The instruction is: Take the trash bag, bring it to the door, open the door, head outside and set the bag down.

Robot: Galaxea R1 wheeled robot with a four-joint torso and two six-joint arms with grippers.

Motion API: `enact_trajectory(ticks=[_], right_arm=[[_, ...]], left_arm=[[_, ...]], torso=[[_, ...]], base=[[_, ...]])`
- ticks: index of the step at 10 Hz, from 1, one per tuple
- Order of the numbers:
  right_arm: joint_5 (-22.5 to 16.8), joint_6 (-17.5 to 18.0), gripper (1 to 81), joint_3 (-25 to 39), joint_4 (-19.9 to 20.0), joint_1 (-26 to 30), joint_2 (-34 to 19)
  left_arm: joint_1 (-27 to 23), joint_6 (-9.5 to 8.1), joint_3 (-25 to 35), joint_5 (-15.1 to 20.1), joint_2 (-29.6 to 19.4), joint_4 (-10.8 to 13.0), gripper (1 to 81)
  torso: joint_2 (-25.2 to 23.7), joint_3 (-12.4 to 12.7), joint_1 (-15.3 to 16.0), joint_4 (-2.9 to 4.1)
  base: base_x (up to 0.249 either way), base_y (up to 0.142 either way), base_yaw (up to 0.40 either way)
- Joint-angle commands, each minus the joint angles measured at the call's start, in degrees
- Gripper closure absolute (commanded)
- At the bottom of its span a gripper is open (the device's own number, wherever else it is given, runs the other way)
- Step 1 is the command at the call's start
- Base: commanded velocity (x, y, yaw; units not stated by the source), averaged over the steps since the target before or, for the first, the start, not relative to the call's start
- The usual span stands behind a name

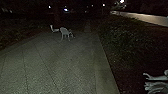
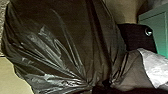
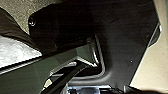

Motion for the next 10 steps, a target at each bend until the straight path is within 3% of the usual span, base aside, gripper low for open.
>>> enact_trajectory(ticks=[1, 6, 9, 10], right_arm=[[-3.53, -0.29, 1.0, 1.07, -0.97, 1.22, 0.93], [-3.53, -0.29, 1.0, 1.24, -0.97, 1.05, 0.93], [-3.53, -0.29, 1.0, 1.33, -0.97, 0.87, 1.02], [-3.53, -0.29, 1.0, 1.33, -0.97, 0.87, 1.02]], left_arm=[[-5.32, -0.08, 0.57, 3.52, -2.68, -3.83, 81.1], [-15.77, -0.08, 0.57, 8.87, -8.74, -9.71, 81.1], [-24.29, -0.08, -0.21, 12.92, -11.03, -13.15, 81.1], [-27.11, -0.08, -1.00, 14.49, -11.03, -13.50, 81.1]], torso=[[0.00, -4.09, 0.00, 3.68], [0.04, -10.92, 0.02, 9.06], [0.09, -13.17, 0.05, 9.98], [0.11, -11.89, 0.07, 9.25]], base=[[0.000, 0.000, 0.000], [0.000, 0.000, 0.000], [0.000, 0.000, 0.000], [0.000, 0.000, 0.000]])
